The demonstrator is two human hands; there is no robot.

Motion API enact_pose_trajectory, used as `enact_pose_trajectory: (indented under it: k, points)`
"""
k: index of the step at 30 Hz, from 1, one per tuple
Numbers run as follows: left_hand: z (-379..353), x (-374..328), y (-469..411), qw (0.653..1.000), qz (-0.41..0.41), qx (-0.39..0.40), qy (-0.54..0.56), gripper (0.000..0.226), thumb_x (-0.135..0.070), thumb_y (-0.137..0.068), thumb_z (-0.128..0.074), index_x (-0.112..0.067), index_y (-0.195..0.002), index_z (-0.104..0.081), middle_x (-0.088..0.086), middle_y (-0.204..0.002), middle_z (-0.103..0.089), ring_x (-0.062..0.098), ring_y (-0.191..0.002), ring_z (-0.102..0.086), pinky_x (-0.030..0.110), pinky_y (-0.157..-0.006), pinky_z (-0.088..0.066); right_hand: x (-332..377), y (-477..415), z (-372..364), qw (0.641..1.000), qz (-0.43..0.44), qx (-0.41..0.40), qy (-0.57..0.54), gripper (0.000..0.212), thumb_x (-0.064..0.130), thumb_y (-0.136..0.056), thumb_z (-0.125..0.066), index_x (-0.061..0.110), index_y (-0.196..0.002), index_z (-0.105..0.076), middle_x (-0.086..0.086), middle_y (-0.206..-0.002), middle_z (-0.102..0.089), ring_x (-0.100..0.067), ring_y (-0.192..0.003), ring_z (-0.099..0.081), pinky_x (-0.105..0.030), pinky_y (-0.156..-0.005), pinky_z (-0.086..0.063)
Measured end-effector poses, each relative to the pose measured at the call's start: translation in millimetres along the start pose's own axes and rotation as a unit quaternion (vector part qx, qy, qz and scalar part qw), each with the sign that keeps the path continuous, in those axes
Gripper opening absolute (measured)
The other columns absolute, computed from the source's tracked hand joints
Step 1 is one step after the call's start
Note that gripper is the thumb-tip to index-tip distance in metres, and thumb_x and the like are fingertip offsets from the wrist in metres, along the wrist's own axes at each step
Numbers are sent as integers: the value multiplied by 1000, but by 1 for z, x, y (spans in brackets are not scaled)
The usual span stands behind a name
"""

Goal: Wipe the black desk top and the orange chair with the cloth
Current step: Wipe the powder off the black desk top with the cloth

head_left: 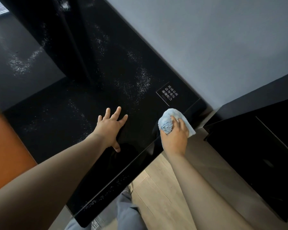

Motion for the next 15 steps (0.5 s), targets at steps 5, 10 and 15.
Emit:
enact_pose_trajectory:
  k: [5,10,15]
  points:
    - [0,1,4,1000,-15,-2,10,135,-49,-58,-86,-26,-154,6,7,-158,23,42,-145,12,57,-117,-12,11,27,-11,1000,-8,-1,-5,64,40,-88,-63,21,-144,-41,-5,-150,-36,-30,-136,-34,-39,-109,-32]
    - [-1,20,29,997,-57,-47,38,127,-53,-63,-82,-26,-154,2,4,-160,15,35,-147,12,56,-117,-3,20,50,-19,1000,-19,-6,9,64,42,-88,-62,22,-145,-40,-6,-150,-36,-31,-136,-33,-40,-108,-33]
    - [-31,49,72,997,-72,-28,32,125,-57,-67,-78,-27,-153,7,4,-160,16,34,-146,15,53,-117,0,32,76,-26,999,-31,-4,9,64,42,-90,-61,22,-147,-38,-6,-152,-33,-31,-138,-31,-40,-109,-33]
Point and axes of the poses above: each hand's wrist, its own y-axis away from the middle knuckle, its own z-axis out of the back of the hand, x = y × z, the point moved 7 cm from there along -y, towards the middle knuckle
